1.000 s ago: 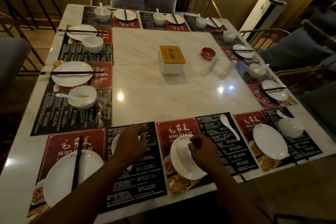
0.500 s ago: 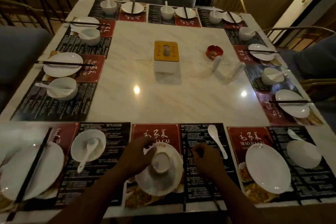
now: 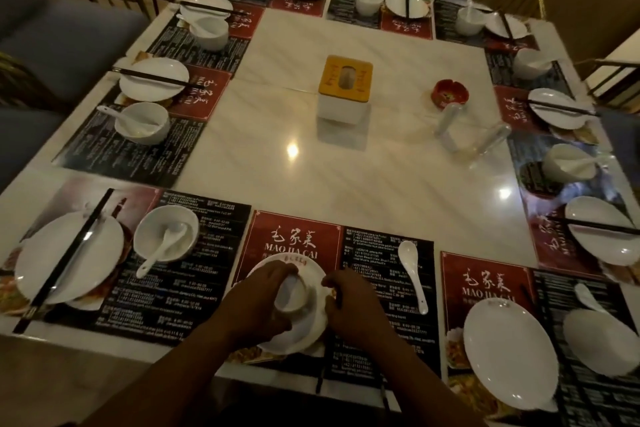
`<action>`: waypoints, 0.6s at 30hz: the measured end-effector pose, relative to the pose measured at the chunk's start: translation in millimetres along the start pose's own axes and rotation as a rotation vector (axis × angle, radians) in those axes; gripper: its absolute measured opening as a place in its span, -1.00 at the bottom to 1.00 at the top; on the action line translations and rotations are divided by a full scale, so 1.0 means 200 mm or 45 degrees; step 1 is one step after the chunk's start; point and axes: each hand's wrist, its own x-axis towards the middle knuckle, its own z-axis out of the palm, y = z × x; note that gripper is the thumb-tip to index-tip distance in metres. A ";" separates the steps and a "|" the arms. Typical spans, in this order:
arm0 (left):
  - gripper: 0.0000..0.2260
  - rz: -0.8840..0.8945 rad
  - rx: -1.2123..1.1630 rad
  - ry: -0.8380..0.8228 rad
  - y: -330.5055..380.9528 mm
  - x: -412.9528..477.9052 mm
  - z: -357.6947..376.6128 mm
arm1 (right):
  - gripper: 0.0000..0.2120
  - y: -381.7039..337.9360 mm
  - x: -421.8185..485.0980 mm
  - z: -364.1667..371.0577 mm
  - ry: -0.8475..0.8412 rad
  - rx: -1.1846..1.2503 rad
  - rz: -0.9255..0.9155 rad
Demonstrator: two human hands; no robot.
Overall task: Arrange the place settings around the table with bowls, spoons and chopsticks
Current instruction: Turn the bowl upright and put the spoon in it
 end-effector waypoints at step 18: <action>-0.54 -0.401 -1.152 0.012 0.22 0.18 -0.09 | 0.10 -0.03 -0.01 -0.13 0.039 0.462 -0.126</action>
